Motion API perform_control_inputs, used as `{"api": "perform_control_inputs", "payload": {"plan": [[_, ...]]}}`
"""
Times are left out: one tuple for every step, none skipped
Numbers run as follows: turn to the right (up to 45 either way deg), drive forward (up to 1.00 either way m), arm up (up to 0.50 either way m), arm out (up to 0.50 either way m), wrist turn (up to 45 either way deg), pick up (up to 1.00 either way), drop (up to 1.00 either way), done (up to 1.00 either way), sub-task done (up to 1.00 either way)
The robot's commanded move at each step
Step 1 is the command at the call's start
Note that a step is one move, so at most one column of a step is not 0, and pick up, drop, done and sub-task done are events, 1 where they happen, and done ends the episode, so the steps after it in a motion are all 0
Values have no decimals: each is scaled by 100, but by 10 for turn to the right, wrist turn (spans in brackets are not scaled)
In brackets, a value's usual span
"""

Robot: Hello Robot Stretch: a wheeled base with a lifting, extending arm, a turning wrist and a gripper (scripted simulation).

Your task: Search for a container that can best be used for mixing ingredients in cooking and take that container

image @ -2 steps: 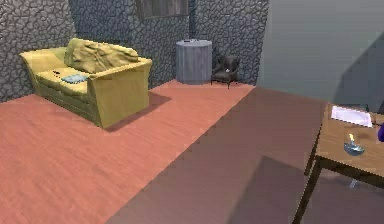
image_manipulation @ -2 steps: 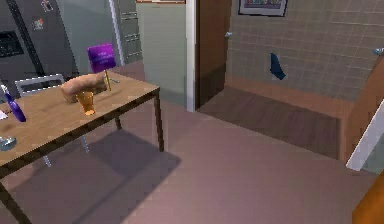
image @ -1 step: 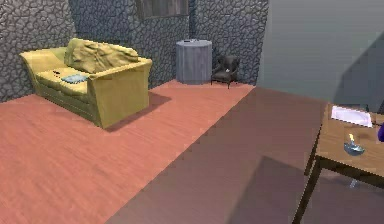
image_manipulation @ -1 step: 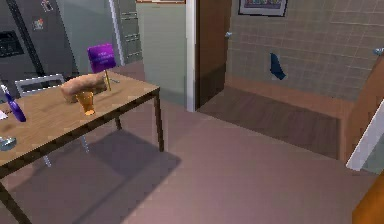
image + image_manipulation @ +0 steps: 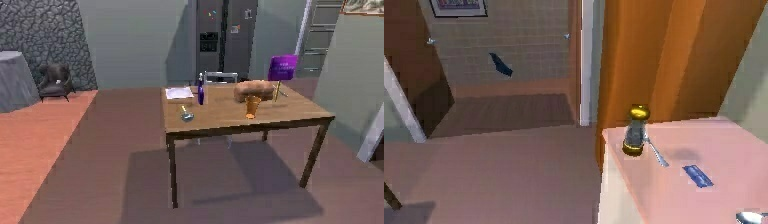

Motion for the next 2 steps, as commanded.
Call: {"api": "perform_control_inputs", "payload": {"plan": [[450, 0, 0, 0, 0, 0, 0, 0, 0], [-450, 0, 0, 0, 0, 0, 0, 0, 0]]}}
